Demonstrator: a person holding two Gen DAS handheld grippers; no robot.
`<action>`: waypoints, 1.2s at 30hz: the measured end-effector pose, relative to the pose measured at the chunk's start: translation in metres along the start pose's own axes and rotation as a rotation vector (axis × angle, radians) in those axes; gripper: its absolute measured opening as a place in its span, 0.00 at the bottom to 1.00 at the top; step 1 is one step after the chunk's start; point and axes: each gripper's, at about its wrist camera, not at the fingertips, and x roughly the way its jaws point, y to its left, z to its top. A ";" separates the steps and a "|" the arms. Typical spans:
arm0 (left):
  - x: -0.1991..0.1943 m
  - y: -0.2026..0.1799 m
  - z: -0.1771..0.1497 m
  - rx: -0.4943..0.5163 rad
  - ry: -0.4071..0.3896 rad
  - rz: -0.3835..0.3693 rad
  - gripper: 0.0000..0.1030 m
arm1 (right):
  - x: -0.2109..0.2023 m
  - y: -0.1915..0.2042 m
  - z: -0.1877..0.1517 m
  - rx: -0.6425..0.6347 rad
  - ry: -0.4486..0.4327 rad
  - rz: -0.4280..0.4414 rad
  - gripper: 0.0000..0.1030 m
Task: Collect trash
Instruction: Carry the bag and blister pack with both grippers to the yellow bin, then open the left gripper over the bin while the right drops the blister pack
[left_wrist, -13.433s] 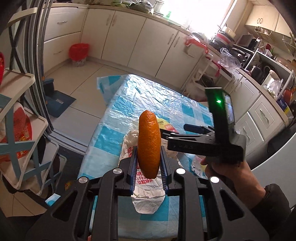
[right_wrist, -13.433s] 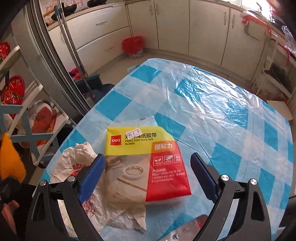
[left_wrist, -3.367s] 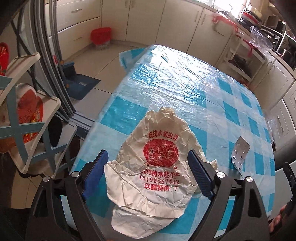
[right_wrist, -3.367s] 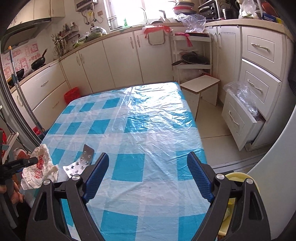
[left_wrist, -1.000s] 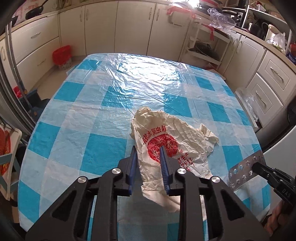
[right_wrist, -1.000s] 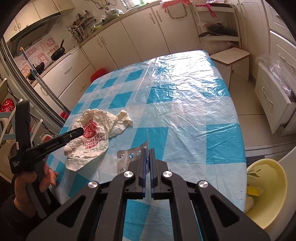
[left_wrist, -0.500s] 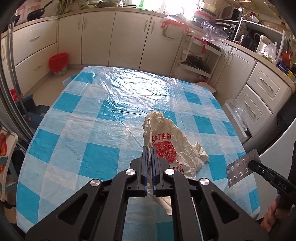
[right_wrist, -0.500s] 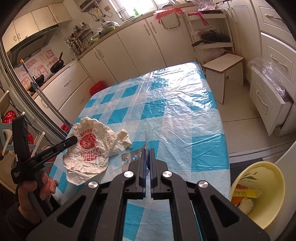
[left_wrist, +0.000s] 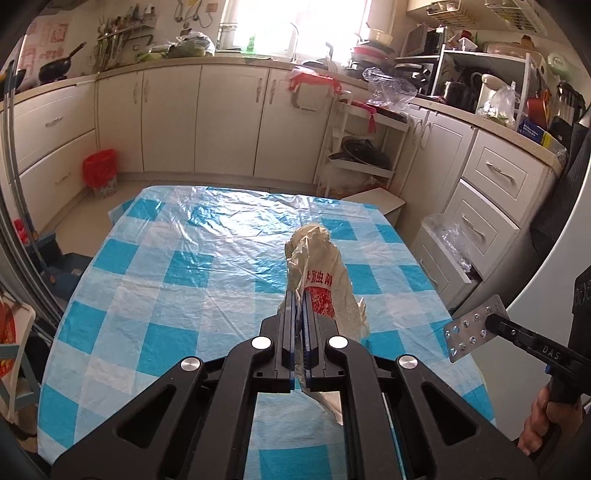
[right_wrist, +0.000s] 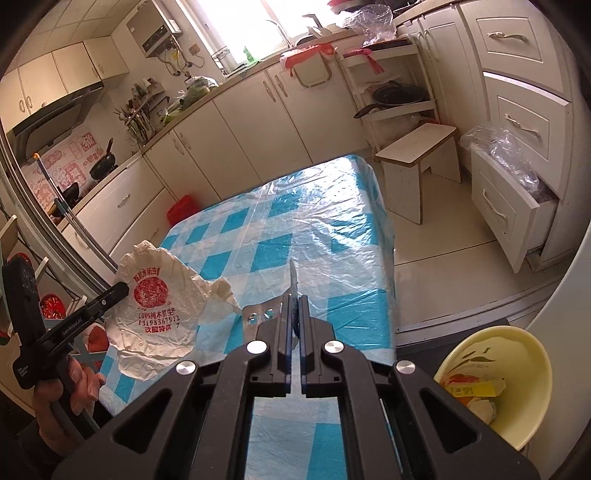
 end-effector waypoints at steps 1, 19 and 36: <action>-0.002 -0.008 0.002 0.010 -0.007 -0.010 0.03 | -0.004 -0.004 0.001 0.005 -0.010 -0.005 0.04; -0.009 -0.194 -0.003 0.193 -0.006 -0.275 0.03 | -0.110 -0.067 0.011 -0.080 -0.137 -0.393 0.04; 0.074 -0.301 -0.074 0.312 0.212 -0.303 0.03 | -0.087 -0.127 -0.013 -0.002 0.059 -0.548 0.04</action>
